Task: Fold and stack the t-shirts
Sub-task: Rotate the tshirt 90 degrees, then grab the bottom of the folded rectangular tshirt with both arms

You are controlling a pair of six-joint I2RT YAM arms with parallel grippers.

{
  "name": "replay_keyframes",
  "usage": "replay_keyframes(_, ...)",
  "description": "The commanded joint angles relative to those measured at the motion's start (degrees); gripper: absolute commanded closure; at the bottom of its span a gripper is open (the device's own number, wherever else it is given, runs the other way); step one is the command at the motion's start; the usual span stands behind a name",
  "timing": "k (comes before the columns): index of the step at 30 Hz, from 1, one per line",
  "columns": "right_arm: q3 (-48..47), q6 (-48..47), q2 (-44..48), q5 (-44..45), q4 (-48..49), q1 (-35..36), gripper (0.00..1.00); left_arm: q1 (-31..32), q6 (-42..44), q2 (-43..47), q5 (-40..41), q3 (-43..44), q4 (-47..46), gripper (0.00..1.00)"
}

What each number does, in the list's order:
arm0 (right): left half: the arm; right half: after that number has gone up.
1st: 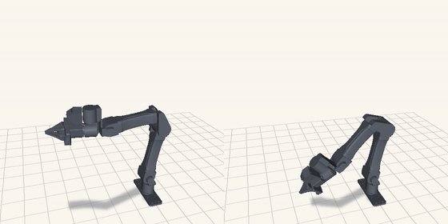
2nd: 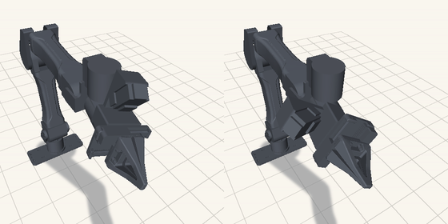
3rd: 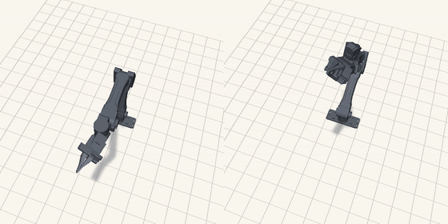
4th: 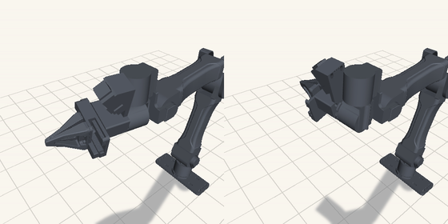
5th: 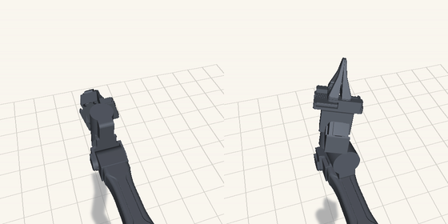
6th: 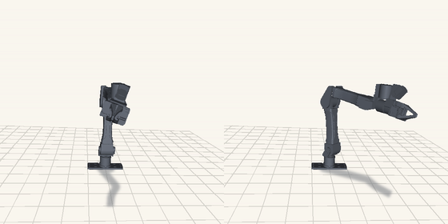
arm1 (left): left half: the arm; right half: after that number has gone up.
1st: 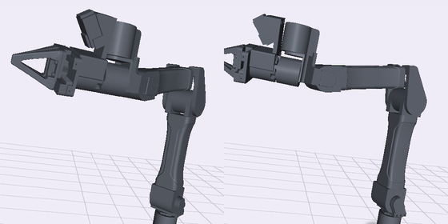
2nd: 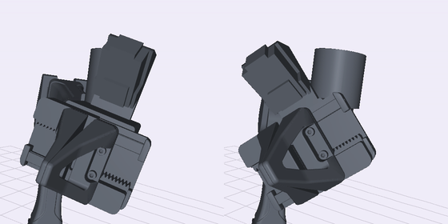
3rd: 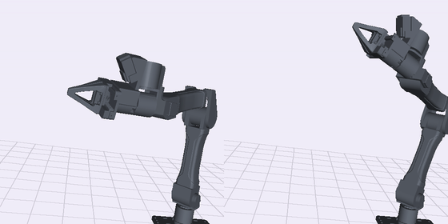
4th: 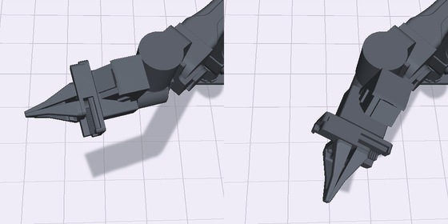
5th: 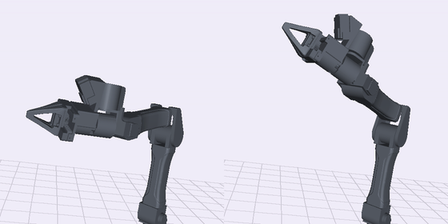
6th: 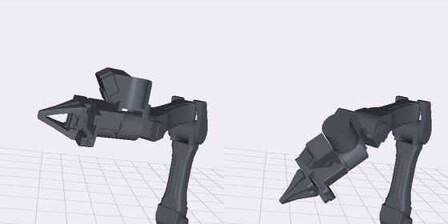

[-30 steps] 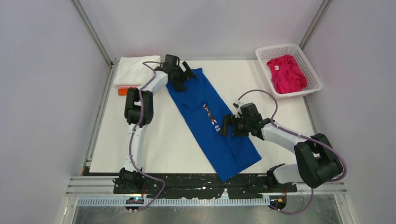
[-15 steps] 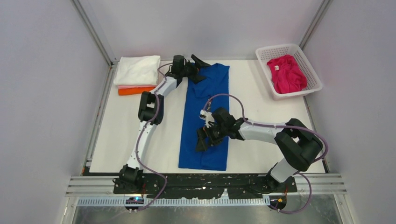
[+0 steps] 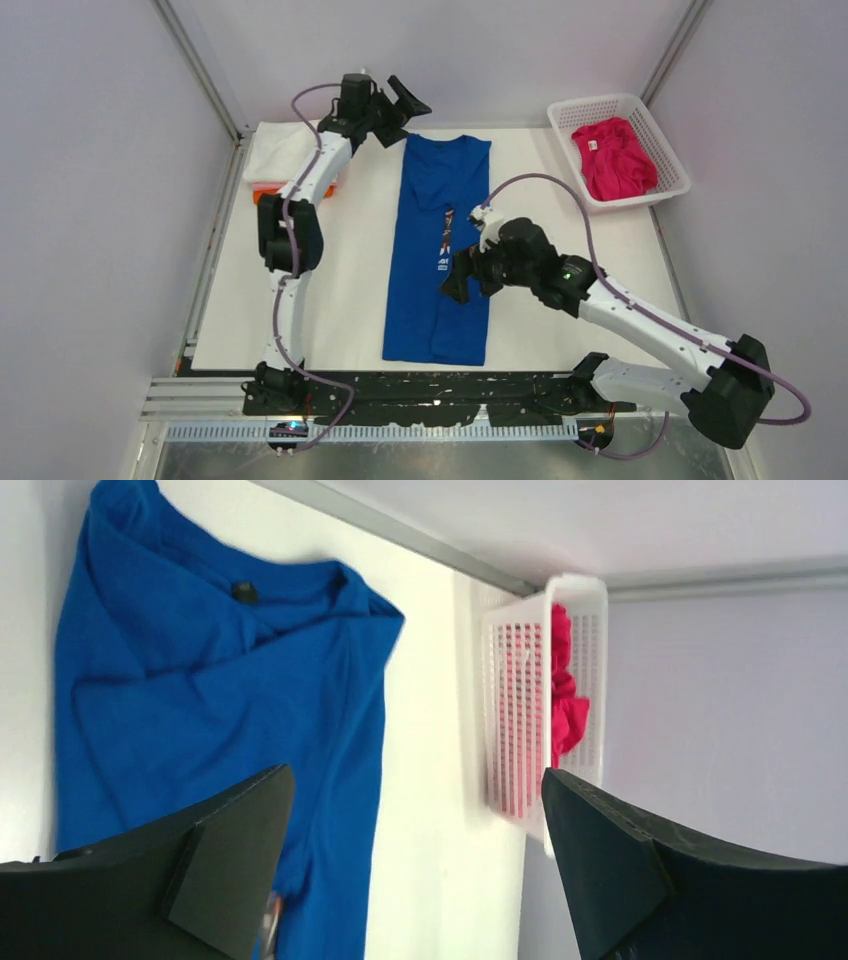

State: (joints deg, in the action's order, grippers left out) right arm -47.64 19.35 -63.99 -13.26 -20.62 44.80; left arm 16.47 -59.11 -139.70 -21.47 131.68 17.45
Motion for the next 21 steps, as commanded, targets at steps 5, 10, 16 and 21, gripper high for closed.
replay_keyframes(5,10.2,10.6,8.7,-6.0,0.1,-8.9,0.05,4.7,18.8,45.2,10.1,-41.3,5.5,0.01)
replay_keyframes(10,11.9,8.0,11.3,-2.2,-6.2,-4.3,0.04,10.4,18.8,66.3,18.4,-67.7,10.3,0.01)
replay_keyframes(16,16.7,13.7,10.8,7.5,-10.0,4.8,0.01,19.4,17.2,79.9,16.3,-87.8,15.2,0.01)
replay_keyframes(21,20.9,22.1,9.8,10.6,-4.8,10.8,0.11,24.7,12.3,87.7,14.5,-100.3,18.2,0.08)
